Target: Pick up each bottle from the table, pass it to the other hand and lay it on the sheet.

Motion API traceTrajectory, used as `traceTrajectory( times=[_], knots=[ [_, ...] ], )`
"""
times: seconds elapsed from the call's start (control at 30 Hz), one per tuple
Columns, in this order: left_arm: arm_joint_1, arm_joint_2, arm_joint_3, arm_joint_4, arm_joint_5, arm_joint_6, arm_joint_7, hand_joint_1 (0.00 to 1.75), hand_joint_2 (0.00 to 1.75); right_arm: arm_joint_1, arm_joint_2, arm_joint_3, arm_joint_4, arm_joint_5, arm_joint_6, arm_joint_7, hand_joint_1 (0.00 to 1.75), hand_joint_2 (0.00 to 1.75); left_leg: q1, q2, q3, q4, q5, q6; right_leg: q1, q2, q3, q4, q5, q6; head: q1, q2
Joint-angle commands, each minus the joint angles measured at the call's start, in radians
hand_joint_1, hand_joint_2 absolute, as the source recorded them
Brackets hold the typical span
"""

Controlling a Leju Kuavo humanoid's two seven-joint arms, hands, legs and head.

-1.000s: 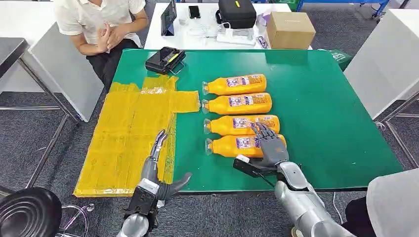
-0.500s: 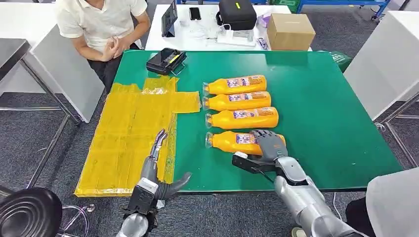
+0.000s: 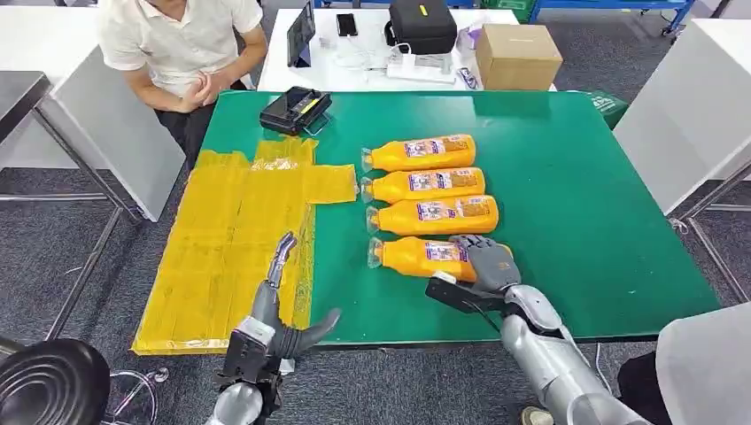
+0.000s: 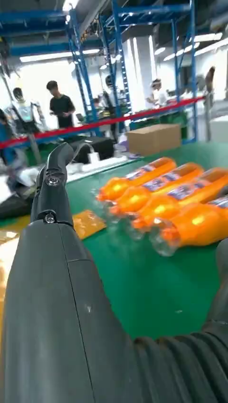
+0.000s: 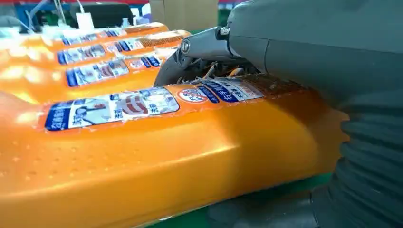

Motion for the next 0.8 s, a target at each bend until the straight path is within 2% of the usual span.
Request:
traceTrajectory(
  times=[0.03, 0.07, 0.13, 0.4, 0.63, 0.8],
  knots=[
    [0.145, 0.033, 0.080, -0.105, 0.319, -0.150, 0.062, 0.00, 1.75, 0.368, 0.111, -0.107, -0.330, -0.233, 0.036, -0.109, 1.75, 1.75, 0.004, 0.000, 0.005, -0.002, -0.002, -0.002, 0.004, -0.001, 0.005, -0.004, -0.001, -0.003, 0.000, 0.000],
    [0.147, 0.029, 0.088, -0.098, 0.337, -0.151, 0.065, 0.00, 1.75, 0.380, 0.118, -0.105, -0.366, -0.264, 0.032, -0.121, 1.75, 1.75, 0.003, -0.002, 0.004, -0.005, -0.001, -0.004, 0.003, -0.003, 0.005, -0.005, -0.001, -0.005, 0.001, 0.000],
    [0.142, 0.019, 0.099, -0.081, 0.418, -0.180, 0.107, 0.00, 1.75, 0.388, 0.123, -0.106, -0.411, -0.303, 0.036, -0.138, 1.75, 1.75, 0.003, 0.002, 0.006, -0.003, -0.005, -0.006, 0.005, 0.001, 0.005, -0.003, -0.002, -0.007, 0.000, 0.000],
    [0.134, 0.014, 0.096, -0.075, 0.433, -0.177, 0.114, 0.00, 1.75, 0.384, 0.116, -0.107, -0.412, -0.313, 0.042, -0.143, 1.75, 1.75, 0.006, 0.003, 0.001, -0.001, -0.005, -0.005, 0.006, 0.002, 0.004, -0.001, -0.003, -0.006, 0.000, 0.000],
    [0.056, 0.020, 0.023, -0.014, 0.452, -0.170, 0.113, 0.00, 1.75, 0.347, 0.121, -0.147, -0.426, -0.417, 0.061, -0.207, 1.75, 1.75, 0.005, 0.002, -0.004, -0.001, -0.004, -0.005, 0.005, 0.001, 0.006, 0.000, -0.003, -0.006, 0.000, 0.000],
    [0.060, 0.038, -0.022, -0.045, 0.463, -0.203, 0.100, 0.00, 1.75, 0.320, 0.152, -0.145, -0.435, -0.454, 0.058, -0.226, 1.75, 1.75, 0.005, 0.003, -0.006, -0.002, -0.003, -0.005, 0.005, 0.002, 0.003, -0.001, -0.002, -0.006, 0.000, 0.000]
  ],
)
